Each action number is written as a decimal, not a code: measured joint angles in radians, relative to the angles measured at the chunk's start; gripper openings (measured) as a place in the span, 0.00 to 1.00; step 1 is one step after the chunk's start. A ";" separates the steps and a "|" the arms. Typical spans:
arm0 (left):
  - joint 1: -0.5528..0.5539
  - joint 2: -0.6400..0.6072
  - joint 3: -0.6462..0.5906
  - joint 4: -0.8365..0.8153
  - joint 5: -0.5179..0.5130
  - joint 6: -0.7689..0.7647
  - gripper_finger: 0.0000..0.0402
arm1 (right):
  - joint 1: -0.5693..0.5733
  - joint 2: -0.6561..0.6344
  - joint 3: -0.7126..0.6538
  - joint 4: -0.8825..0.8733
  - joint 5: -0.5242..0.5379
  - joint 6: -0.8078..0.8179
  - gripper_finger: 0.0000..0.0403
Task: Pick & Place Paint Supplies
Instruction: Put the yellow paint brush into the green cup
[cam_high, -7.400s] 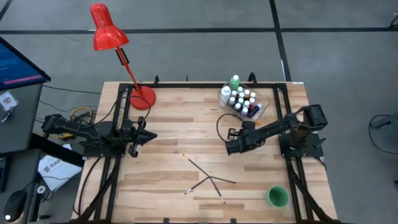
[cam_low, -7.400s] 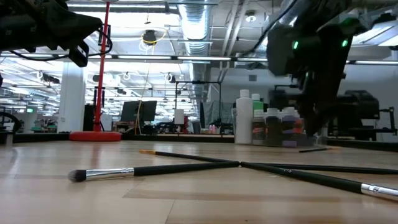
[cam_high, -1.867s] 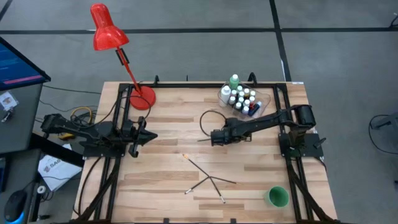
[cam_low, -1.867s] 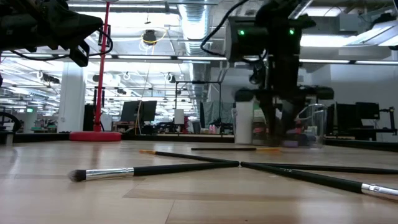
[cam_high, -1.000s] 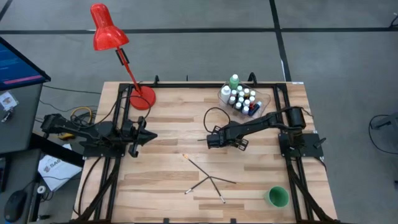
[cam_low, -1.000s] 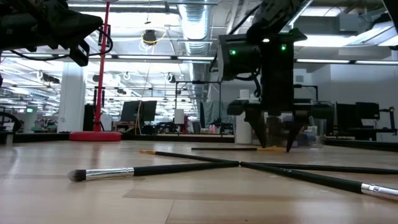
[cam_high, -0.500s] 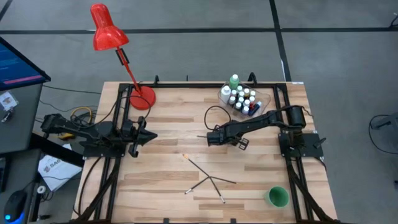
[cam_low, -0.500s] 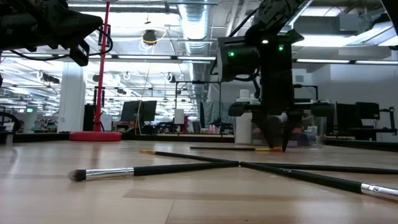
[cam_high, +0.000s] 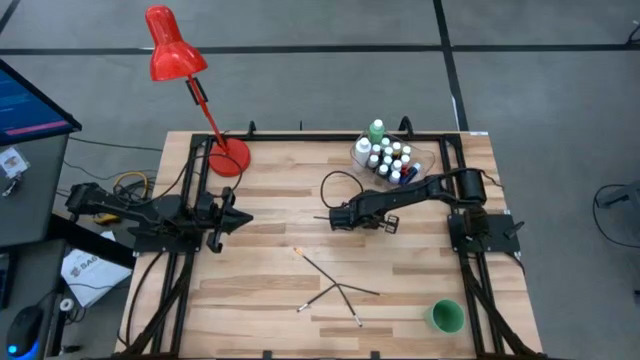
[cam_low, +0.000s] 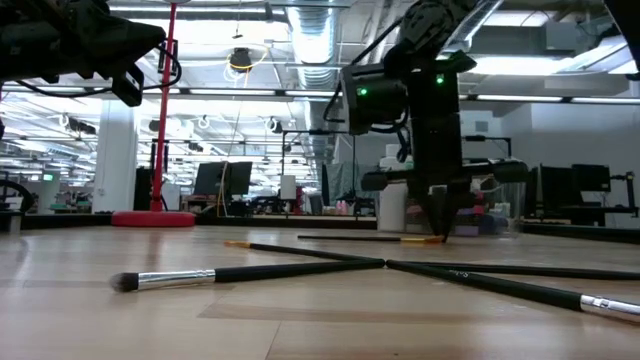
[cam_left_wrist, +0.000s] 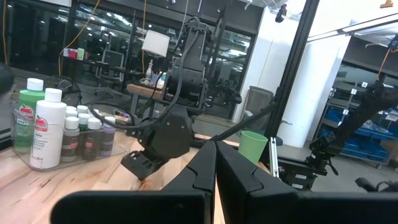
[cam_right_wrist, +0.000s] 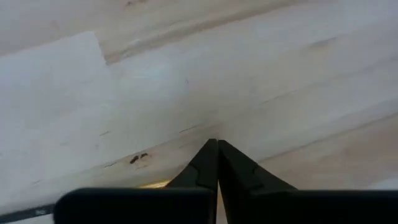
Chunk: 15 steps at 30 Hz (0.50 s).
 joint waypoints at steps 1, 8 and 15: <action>0.000 0.000 0.000 0.000 0.000 0.000 0.00 | -0.001 0.004 0.015 -0.024 0.007 -0.030 0.00; 0.000 0.000 0.000 0.001 0.000 0.000 0.00 | -0.039 0.004 0.171 -0.288 0.048 -0.273 0.00; 0.000 0.000 0.000 0.008 0.000 0.000 0.00 | -0.036 0.003 0.262 -0.318 0.017 -0.276 0.01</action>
